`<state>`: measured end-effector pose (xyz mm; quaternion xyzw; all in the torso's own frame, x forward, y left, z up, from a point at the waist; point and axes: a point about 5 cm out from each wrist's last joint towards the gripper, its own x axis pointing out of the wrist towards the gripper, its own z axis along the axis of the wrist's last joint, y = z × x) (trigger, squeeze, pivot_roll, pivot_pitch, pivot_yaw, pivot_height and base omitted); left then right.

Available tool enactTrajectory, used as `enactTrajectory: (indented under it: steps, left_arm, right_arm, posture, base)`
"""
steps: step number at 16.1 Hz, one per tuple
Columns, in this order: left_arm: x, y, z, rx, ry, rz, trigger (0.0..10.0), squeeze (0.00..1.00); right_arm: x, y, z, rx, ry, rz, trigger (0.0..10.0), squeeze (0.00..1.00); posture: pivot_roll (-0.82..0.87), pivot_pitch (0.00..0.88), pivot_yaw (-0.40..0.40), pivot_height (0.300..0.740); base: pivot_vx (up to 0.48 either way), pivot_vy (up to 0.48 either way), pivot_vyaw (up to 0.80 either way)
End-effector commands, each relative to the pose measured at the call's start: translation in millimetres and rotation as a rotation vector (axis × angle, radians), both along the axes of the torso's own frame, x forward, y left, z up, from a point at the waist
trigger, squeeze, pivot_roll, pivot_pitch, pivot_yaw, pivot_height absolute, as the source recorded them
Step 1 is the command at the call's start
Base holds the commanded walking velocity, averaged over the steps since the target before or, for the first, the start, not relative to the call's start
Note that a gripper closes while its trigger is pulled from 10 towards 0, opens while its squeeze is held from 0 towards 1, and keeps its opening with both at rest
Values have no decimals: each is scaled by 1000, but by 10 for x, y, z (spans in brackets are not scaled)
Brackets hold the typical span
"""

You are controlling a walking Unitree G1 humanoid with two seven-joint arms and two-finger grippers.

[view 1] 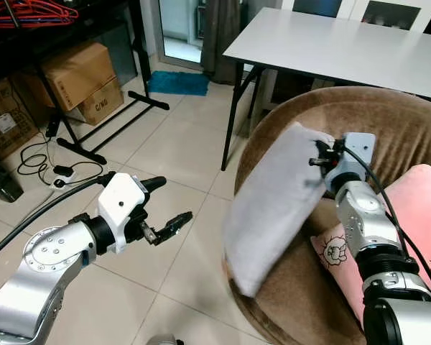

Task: Move the pillow to the sofa from floor

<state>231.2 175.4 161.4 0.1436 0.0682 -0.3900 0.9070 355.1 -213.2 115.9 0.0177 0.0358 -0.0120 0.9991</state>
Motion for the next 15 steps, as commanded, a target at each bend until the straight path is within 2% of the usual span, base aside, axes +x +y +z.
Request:
enactTrajectory:
  steps: [1,2,6,11,12,15]
  left_arm:
    - [-36,-10,4,8,14,-23,10000,0]
    - [-45,-17,8,6,22,-33,10000,0]
    - [-64,-32,0,-40,78,-69,10000,0]
    - [-78,-69,-2,-68,126,-128,10000,0]
    - [-82,-73,8,-76,136,-141,10000,0]
    - [-92,-51,-4,-71,147,-149,10000,0]
  right_arm:
    - [40,-182,151,-34,-62,-49,10000,0]
    - [2,-350,95,-92,-43,-79,10000,0]
    - [-128,-735,41,-140,-4,-193,10000,0]
    - [-314,-870,-283,-166,145,-257,10000,0]
    - [-364,-937,-329,-162,175,-307,10000,1000]
    - [-515,-1167,-349,-176,191,-423,10000,1000]
  posture:
    - [85,0,7,740]
    - [94,0,8,740]
    - [88,0,12,740]
    - [80,0,13,740]
    - [80,0,13,740]
    - [76,0,11,740]
  base:
    - [0,0,0]
    - [0,0,0]
    - [0,0,0]
    - [0,0,0]
    - [0,0,0]
    - [0,0,0]
